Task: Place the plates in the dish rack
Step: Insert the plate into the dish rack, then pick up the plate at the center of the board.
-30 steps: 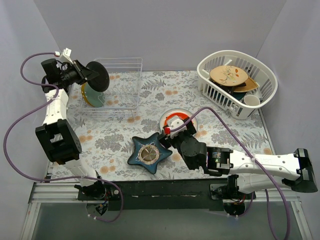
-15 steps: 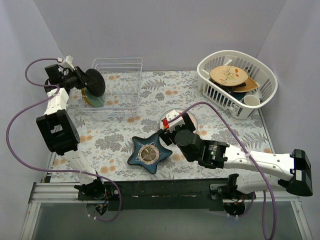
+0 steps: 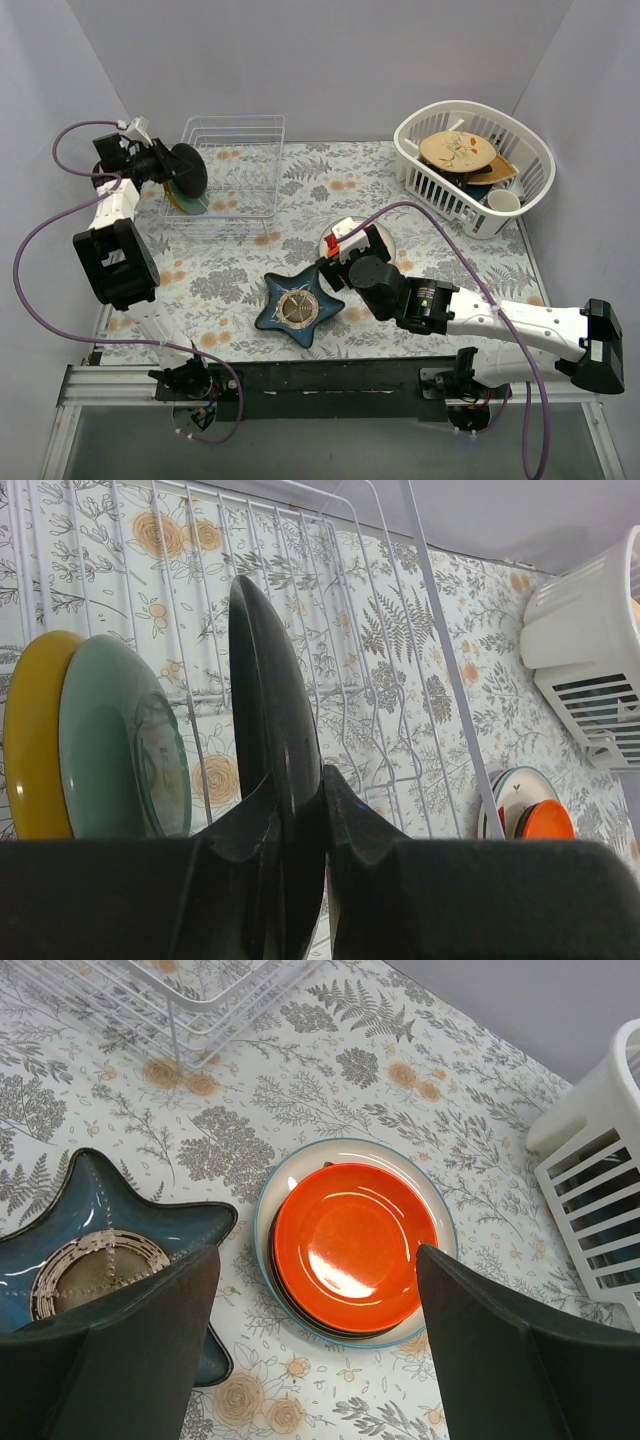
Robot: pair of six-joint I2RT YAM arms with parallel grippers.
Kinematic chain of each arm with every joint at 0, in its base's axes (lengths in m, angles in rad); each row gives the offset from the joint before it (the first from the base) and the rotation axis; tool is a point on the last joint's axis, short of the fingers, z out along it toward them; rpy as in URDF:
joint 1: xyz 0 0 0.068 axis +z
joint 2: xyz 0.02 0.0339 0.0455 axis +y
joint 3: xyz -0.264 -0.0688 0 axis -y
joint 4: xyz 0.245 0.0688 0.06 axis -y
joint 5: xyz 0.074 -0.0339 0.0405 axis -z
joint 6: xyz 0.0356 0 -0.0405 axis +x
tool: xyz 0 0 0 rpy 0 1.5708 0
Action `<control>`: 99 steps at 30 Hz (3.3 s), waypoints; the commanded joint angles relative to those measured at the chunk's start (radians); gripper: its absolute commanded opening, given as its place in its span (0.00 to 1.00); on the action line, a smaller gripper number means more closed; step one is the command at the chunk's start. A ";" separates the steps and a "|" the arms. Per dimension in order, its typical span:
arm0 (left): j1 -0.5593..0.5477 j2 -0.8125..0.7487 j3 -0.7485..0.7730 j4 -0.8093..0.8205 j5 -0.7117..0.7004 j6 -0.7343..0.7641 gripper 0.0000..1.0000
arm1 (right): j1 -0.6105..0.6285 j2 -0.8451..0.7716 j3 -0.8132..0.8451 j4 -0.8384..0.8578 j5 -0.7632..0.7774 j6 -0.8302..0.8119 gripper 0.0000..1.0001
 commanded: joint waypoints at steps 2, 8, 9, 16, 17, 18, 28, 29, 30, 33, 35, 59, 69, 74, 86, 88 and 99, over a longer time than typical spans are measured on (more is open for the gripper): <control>0.003 -0.003 -0.037 0.028 -0.011 0.032 0.00 | -0.010 -0.001 0.056 0.004 -0.004 0.013 0.87; 0.003 -0.002 -0.066 0.042 -0.022 0.032 0.00 | -0.012 -0.003 0.063 0.000 -0.008 0.016 0.87; 0.004 -0.003 -0.074 0.043 -0.029 0.035 0.00 | -0.010 -0.005 0.063 0.000 -0.008 0.014 0.87; -0.003 0.014 -0.084 0.050 -0.045 0.035 0.00 | -0.012 -0.012 0.068 -0.009 -0.013 0.013 0.87; -0.006 0.015 -0.084 0.051 -0.049 0.038 0.00 | -0.012 -0.012 0.069 -0.010 -0.012 0.013 0.87; -0.011 0.020 -0.086 0.051 -0.057 0.041 0.00 | -0.012 -0.014 0.066 -0.010 -0.012 0.013 0.88; -0.057 0.051 -0.089 0.051 -0.112 0.052 0.00 | -0.010 -0.035 0.060 -0.033 -0.004 0.025 0.87; -0.058 0.052 -0.089 0.050 -0.115 0.052 0.00 | -0.010 -0.037 0.059 -0.033 -0.004 0.025 0.87; -0.062 0.055 -0.088 0.050 -0.120 0.052 0.00 | -0.012 -0.037 0.059 -0.035 -0.004 0.025 0.87; -0.069 0.058 -0.088 0.042 -0.141 0.057 0.01 | -0.012 -0.037 0.057 -0.039 -0.001 0.030 0.87; -0.075 0.060 -0.089 0.039 -0.170 0.061 0.02 | -0.012 -0.041 0.054 -0.041 -0.001 0.033 0.87; -0.083 -0.040 -0.140 0.060 -0.367 -0.002 0.63 | -0.012 -0.075 0.023 -0.043 -0.016 0.056 0.87; -0.083 -0.158 -0.172 0.088 -0.445 -0.051 0.72 | -0.012 -0.098 0.005 -0.043 -0.013 0.059 0.87; -0.083 -0.192 -0.170 0.080 -0.453 -0.055 0.73 | -0.012 -0.112 -0.003 -0.044 -0.007 0.064 0.87; -0.112 -0.362 -0.239 0.062 -0.344 -0.180 0.76 | -0.059 -0.147 -0.038 -0.098 0.009 0.083 0.87; -0.197 -0.408 -0.265 0.056 -0.382 -0.180 0.79 | -0.142 -0.147 -0.038 -0.153 -0.069 0.142 0.89; -0.590 -0.560 -0.448 0.077 -0.482 -0.295 0.79 | -0.450 -0.061 0.022 -0.219 -0.350 0.235 0.83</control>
